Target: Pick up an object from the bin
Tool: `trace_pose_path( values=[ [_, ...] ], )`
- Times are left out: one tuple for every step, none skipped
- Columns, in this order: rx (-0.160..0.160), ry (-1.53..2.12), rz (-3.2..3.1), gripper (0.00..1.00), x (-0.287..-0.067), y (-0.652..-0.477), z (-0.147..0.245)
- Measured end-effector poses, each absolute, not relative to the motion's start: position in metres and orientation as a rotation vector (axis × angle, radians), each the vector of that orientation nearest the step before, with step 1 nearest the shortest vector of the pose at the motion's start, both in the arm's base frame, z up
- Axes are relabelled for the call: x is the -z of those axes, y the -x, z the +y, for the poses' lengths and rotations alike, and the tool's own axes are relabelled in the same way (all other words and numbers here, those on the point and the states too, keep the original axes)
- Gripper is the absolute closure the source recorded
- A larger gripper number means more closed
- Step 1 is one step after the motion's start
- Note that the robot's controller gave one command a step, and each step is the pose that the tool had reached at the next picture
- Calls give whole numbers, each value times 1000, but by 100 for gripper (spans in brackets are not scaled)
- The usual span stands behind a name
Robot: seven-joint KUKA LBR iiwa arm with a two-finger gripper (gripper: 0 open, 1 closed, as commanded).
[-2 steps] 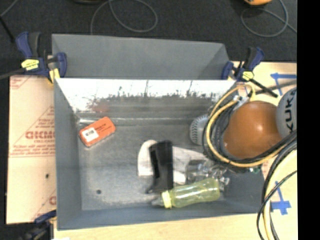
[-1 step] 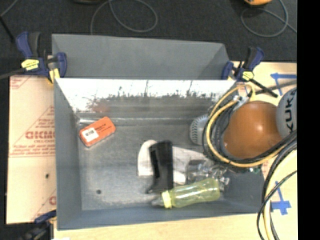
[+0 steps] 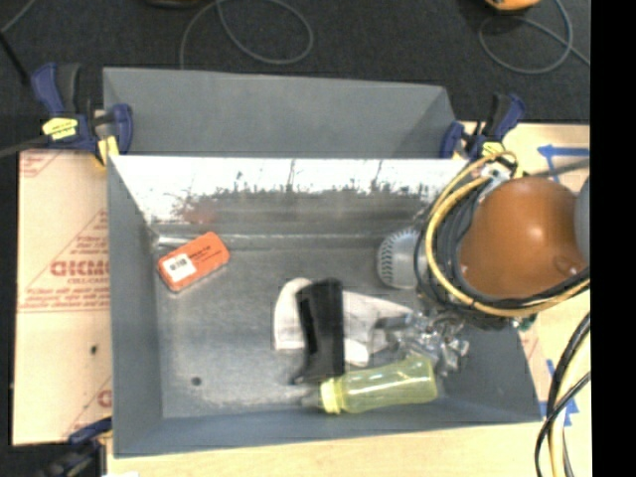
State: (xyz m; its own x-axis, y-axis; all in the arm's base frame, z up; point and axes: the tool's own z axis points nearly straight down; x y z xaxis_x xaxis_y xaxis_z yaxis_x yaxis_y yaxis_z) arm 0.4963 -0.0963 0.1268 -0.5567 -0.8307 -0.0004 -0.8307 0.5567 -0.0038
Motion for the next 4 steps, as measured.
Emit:
trace_pose_path(
  values=[
    [14,1466,2768,100,-148,-499,-99],
    [6,1811,2568,100,-126,-530,-110],
    [6,1810,2569,100,-126,-530,-110],
    [-7,1830,2558,100,-159,-528,-111]
  ],
)
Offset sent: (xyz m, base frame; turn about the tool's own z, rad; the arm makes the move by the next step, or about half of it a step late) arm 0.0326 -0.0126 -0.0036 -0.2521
